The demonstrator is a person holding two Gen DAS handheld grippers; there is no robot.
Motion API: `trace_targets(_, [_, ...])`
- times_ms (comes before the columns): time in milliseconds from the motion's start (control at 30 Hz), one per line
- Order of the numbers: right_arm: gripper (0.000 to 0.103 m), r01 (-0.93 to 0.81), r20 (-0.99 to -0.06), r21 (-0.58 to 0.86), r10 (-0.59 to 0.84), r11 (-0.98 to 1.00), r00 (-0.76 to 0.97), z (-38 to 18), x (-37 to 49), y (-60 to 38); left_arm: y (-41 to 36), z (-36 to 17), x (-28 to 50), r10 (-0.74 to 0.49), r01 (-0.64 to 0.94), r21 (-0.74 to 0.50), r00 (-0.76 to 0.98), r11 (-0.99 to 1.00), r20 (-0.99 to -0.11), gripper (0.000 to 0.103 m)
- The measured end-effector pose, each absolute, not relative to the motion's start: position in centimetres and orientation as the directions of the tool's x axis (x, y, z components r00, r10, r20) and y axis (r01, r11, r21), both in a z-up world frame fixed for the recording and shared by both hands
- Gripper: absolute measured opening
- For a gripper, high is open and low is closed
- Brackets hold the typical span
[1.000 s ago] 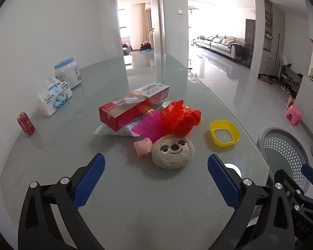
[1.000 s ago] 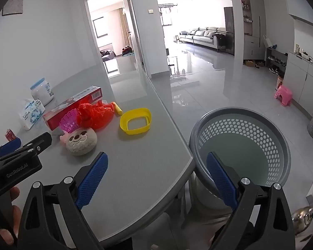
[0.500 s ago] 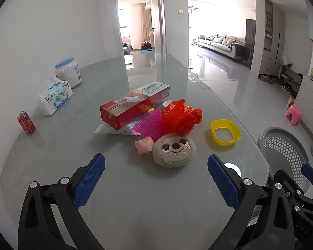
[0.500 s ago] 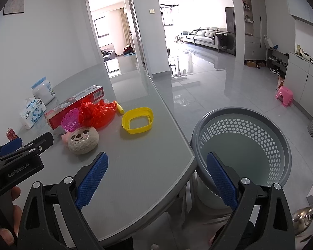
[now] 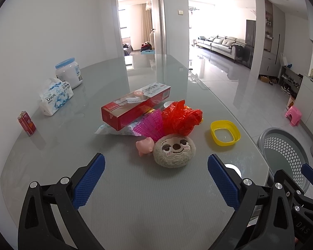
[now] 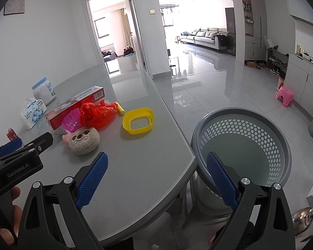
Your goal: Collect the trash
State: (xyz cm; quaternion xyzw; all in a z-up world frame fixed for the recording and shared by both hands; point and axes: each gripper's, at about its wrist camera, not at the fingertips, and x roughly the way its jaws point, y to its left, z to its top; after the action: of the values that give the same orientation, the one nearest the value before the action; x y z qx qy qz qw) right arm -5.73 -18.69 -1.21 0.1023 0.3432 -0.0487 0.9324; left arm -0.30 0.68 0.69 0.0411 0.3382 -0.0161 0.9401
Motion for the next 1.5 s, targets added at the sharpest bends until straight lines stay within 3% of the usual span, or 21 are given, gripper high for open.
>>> trace_targets(1500, [0.091,0.143,-0.656,0.167,0.001,0.976,0.755,-1.47,-5.75,-18.22,1.27,0.28,-0.60,-0.003,0.049,0.055,0.768,0.997,-0.640,0.097])
